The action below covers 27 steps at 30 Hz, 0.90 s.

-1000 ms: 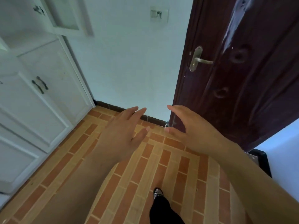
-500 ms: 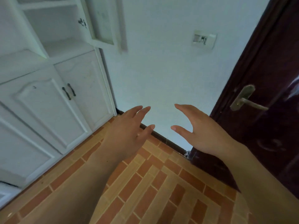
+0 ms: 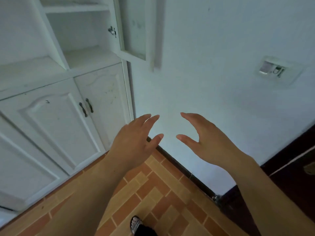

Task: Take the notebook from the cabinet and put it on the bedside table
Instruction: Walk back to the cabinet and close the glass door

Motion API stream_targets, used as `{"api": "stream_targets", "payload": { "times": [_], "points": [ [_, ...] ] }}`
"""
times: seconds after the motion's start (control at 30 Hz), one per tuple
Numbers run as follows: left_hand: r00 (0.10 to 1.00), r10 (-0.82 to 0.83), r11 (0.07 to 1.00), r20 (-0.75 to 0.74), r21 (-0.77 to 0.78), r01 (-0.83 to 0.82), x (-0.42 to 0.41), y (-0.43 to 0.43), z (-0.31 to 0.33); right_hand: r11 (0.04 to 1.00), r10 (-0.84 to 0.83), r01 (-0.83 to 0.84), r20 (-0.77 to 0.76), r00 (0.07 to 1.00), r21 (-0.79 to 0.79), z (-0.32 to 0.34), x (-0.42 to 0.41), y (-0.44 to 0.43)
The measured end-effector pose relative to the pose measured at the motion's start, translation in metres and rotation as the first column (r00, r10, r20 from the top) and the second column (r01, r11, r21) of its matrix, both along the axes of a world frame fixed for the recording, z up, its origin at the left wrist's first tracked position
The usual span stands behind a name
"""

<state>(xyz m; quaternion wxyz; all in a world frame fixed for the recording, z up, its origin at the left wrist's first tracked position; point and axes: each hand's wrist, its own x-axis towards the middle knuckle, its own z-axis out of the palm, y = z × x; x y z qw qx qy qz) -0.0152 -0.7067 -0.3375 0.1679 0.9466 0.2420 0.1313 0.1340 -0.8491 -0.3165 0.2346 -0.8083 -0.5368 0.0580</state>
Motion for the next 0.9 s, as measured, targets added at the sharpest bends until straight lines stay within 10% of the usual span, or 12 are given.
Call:
{"api": "stream_targets", "payload": {
  "times": [0.9],
  "points": [
    [0.993,0.000,0.972,0.118,0.232,-0.028,0.140,0.315,0.107,0.963,-0.005,-0.025,0.110,0.994,0.267,0.093,0.148,0.320]
  ]
}}
